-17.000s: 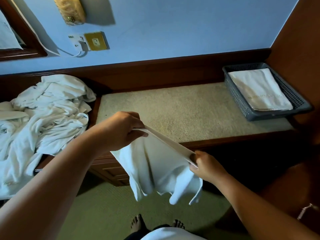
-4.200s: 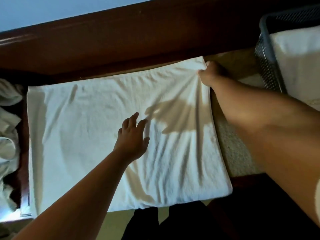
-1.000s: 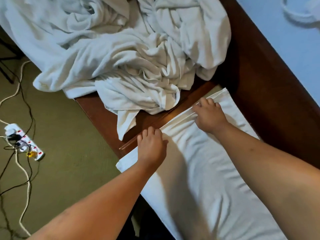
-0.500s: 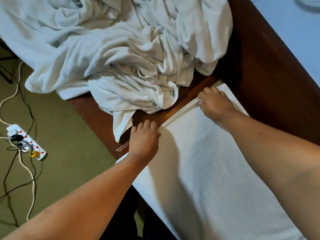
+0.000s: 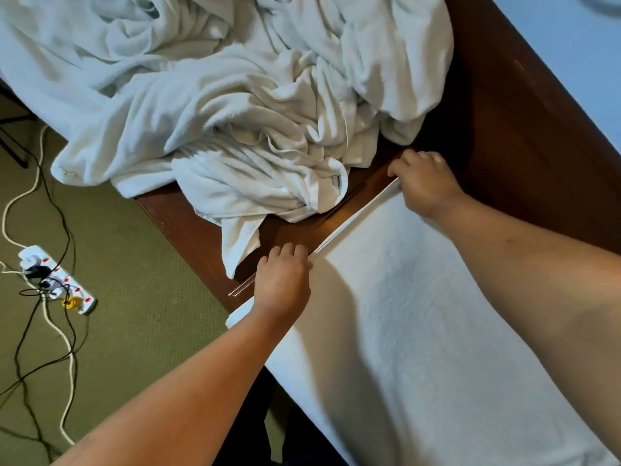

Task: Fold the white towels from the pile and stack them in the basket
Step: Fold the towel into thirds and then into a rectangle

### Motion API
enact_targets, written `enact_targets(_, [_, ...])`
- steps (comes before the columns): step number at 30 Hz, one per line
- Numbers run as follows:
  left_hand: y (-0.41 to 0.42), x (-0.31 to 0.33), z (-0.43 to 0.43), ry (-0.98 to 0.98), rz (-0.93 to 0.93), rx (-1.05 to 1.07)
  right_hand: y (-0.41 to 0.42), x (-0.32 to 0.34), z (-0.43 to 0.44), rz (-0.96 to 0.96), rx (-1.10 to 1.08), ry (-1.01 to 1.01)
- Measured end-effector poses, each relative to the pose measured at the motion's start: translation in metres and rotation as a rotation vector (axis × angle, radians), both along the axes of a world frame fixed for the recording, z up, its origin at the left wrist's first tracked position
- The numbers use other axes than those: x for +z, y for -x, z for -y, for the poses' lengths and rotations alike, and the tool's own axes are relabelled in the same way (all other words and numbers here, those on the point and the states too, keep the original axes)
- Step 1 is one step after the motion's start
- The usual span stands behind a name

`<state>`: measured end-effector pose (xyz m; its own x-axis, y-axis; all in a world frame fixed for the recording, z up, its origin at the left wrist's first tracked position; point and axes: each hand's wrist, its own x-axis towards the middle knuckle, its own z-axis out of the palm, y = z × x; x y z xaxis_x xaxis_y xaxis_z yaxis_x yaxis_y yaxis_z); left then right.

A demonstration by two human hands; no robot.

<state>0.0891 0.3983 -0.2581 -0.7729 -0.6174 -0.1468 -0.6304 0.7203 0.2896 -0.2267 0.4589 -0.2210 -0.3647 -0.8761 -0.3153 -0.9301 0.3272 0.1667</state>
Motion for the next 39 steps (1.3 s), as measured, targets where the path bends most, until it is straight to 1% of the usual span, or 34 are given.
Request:
enact_targets(2, [-0.001, 0.005, -0.001, -0.034, 0.014, 0.001, -0.016, -0.002, 0.0, 0.073, 0.037, 0.024])
enact_targets(6, [-0.005, 0.016, 0.006, -0.108, 0.218, -0.056, -0.063, -0.007, 0.0, 0.267, 0.386, 0.026])
enact_targets(8, [-0.009, 0.019, 0.009, -0.118, 0.282, -0.091, -0.089, -0.01, 0.0, 0.319, 0.461, -0.02])
enact_targets(10, [-0.018, 0.02, 0.01, -0.177, 0.333, -0.106, -0.104, -0.01, 0.001, 0.328, 0.474, -0.071])
enact_targets(12, [-0.032, 0.02, 0.01, -0.273, 0.348, -0.075, -0.103, -0.004, 0.005, 0.255, 0.42, -0.155])
enact_targets(14, [-0.051, 0.021, 0.01, -0.341, 0.339, -0.055, -0.095, 0.005, 0.006, 0.115, 0.374, -0.269])
enact_targets(16, [-0.071, 0.026, 0.007, -0.389, 0.302, -0.072, -0.089, 0.016, -0.005, -0.017, 0.387, -0.332])
enact_targets(18, [-0.088, 0.032, 0.0, -0.443, 0.256, -0.103, -0.084, 0.027, -0.021, -0.095, 0.421, -0.319])
enact_targets(21, [-0.115, 0.046, -0.026, -0.478, 0.158, -0.114, -0.085, 0.043, -0.058, -0.166, 0.409, -0.177])
enact_targets(22, [-0.123, 0.049, -0.038, -0.476, 0.157, -0.128, -0.086, 0.047, -0.074, -0.204, 0.382, -0.138])
enact_targets(24, [-0.141, 0.051, -0.071, -0.502, 0.232, -0.188, -0.086, 0.05, -0.12, -0.298, 0.315, -0.082])
enact_targets(26, [-0.156, 0.048, -0.107, -0.557, 0.323, -0.243, -0.087, 0.05, -0.168, -0.348, 0.255, -0.079])
enact_targets(29, [-0.171, 0.044, -0.173, -0.603, 0.353, -0.309, -0.09, 0.048, -0.245, -0.379, 0.146, -0.106])
enact_targets(31, [-0.175, 0.042, -0.221, -0.637, 0.347, -0.4, -0.094, 0.046, -0.292, -0.43, -0.025, -0.186])
enact_targets(34, [-0.189, 0.035, -0.273, -0.882, 0.324, -0.6, -0.113, 0.046, -0.343, -0.486, -0.392, -0.371])
enact_targets(35, [-0.195, 0.031, -0.281, -0.94, 0.347, -0.652, -0.122, 0.045, -0.355, -0.459, -0.523, -0.44])
enact_targets(36, [-0.2, 0.025, -0.283, -0.961, 0.41, -0.67, -0.135, 0.045, -0.366, -0.398, -0.649, -0.485])
enact_targets(37, [-0.203, 0.02, -0.278, -0.943, 0.472, -0.607, -0.148, 0.045, -0.37, -0.307, -0.756, -0.493])
enact_targets(38, [-0.206, 0.015, -0.27, -0.896, 0.5, -0.473, -0.165, 0.047, -0.37, -0.205, -0.847, -0.47])
enact_targets(39, [-0.208, 0.008, -0.258, -0.82, 0.501, -0.296, -0.188, 0.052, -0.374, -0.097, -0.929, -0.41])
